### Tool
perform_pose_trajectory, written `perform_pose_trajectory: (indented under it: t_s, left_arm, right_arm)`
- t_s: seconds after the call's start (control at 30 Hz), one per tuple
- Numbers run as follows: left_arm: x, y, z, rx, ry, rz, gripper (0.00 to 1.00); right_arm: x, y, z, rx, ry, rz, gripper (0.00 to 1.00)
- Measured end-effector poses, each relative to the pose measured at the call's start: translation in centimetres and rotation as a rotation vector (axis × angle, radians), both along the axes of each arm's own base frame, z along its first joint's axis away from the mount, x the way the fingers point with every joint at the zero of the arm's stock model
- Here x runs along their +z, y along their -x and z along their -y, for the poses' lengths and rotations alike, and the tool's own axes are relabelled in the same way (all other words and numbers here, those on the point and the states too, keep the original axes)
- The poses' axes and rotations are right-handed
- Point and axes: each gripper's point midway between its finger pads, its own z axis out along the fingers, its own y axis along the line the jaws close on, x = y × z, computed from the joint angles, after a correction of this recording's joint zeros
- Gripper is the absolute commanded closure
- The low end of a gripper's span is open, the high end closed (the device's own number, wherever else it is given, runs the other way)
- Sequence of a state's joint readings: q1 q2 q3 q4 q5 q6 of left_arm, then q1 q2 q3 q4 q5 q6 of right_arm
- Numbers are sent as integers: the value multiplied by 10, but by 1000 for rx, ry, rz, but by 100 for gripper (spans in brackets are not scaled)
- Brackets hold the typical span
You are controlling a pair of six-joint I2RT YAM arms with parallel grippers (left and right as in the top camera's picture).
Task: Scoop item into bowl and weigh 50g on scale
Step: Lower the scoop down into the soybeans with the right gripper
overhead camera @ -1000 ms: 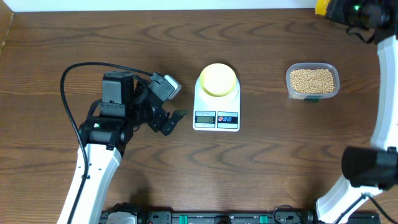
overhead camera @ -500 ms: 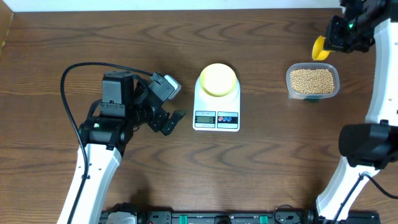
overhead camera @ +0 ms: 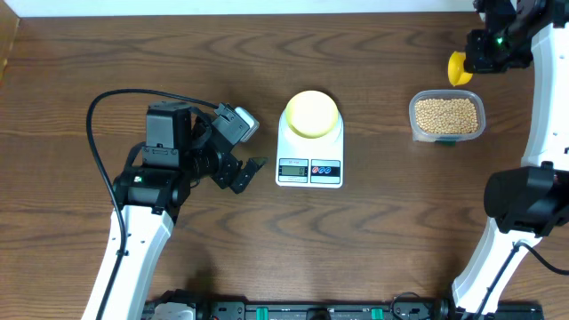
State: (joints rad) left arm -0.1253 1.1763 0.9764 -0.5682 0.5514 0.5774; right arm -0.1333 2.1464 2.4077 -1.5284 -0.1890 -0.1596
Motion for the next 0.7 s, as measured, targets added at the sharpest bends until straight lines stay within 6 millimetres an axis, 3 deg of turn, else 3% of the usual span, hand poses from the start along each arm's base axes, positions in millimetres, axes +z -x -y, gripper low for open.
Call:
perform_pose_trajectory:
  t_s: [0.3,0.7]
  left_arm:
    - [0,0,0,0,0,0,2]
    - [0,0,0,0,0,0,2]
  right_arm:
    - [0,0,1,4,8,-1,99]
    - [-6,25,3,-35,-19,-108,99]
